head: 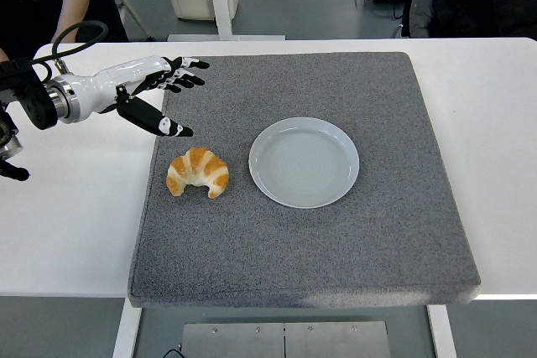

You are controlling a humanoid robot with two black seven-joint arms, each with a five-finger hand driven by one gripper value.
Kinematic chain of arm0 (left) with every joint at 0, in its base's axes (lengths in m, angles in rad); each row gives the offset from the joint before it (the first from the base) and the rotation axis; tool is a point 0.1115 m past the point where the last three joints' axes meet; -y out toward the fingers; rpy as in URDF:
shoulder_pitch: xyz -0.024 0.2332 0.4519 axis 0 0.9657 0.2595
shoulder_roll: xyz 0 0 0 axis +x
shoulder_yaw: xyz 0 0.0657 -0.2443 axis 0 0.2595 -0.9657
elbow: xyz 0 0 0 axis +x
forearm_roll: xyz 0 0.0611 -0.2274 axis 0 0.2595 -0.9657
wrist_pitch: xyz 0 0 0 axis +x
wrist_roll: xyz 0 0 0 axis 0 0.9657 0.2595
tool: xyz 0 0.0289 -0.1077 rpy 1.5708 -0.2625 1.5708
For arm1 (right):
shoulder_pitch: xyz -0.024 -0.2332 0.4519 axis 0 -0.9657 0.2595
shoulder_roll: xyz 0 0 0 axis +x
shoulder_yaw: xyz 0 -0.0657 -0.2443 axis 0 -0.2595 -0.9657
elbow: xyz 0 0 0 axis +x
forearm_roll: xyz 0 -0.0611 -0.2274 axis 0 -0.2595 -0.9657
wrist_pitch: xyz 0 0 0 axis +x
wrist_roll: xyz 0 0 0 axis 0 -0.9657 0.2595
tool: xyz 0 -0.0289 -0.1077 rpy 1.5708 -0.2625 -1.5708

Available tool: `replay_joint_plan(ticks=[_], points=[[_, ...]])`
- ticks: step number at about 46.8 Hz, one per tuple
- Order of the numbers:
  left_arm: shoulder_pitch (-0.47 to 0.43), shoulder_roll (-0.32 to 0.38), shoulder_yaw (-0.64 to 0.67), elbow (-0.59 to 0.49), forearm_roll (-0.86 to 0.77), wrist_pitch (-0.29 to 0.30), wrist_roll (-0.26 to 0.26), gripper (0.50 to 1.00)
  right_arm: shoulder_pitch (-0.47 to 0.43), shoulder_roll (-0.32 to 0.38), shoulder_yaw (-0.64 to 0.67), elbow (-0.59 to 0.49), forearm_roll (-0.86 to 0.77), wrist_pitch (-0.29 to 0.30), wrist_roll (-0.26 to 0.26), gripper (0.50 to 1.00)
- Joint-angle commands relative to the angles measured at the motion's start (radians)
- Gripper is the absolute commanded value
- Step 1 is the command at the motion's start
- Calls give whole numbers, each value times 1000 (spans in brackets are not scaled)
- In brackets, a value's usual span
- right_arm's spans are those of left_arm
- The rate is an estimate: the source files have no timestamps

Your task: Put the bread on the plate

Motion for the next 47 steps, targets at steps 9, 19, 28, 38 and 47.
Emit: replay_joint_plan(ticks=[9,19,28,38,47], points=[[15,43,12,-16,150,-44,-18,890,0,0,1,1,0,0,0,1000],[65,26,7,-14,244,-35,-64,889,0,0,0,1,0,0,0,1000],[121,-13,10,-5,296,16,-100,889,0,0,0,1,0,0,0,1000],[184,-49,12,27,385,91,-149,889,0,0,0,1,0,0,0,1000],[212,-82,12,62,387,114,-175,890,-1,0,0,1,0,0,0,1000]])
